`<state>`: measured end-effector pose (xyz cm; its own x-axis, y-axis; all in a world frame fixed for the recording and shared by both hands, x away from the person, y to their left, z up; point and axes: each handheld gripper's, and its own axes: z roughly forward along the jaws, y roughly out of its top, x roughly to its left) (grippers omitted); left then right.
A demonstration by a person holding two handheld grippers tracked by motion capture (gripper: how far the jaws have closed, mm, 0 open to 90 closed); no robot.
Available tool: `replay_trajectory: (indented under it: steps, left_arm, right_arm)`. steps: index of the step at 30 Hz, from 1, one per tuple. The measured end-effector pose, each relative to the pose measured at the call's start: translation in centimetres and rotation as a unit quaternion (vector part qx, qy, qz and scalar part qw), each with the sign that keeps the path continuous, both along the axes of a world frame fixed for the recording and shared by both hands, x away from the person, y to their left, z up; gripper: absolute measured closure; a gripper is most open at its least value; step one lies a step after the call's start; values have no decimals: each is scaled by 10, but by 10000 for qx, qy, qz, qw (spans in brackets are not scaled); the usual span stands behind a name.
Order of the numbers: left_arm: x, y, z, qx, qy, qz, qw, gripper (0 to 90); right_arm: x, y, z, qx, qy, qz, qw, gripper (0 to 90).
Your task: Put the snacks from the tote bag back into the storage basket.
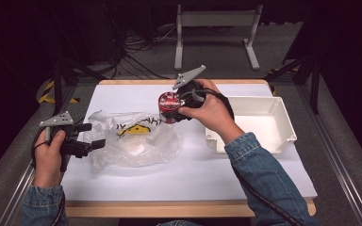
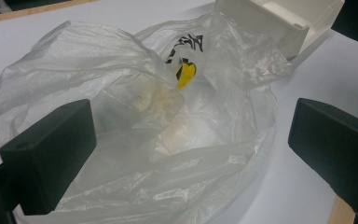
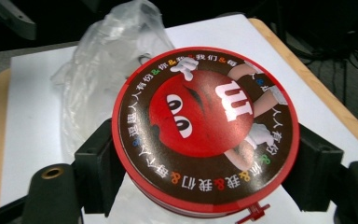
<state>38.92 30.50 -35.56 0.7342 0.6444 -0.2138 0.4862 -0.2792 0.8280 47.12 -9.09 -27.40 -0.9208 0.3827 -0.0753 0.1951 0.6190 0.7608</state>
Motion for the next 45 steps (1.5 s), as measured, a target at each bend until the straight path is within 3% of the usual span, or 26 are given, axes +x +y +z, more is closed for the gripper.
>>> replay_trajectory:
  steps: [13,19,29,36,38,45]
  left_arm:
    - [-1,0,0,6,42,-8,10000,18]
    - [-1,1,-1,-2,53,-9,10000,19]
    - [-3,2,-1,-7,62,42,10000,20]
    - [-7,4,-2,52,52,161,9998,27]
    - [-10,5,-3,74,-66,208,9997,30]
    - [-16,10,-5,57,-130,240,9996,28]
  right_arm:
    - [20,-58,3,-90,-25,-635,9979,245]
    - [26,-77,4,-245,-48,-721,9971,245]
    - [37,-108,0,-285,-2,-981,9948,246]
    - [47,-126,-13,-226,127,-1133,9932,246]
    - [50,-131,-18,-150,140,-1196,9926,246]
    - [60,-149,-39,-228,126,-1401,9898,246]
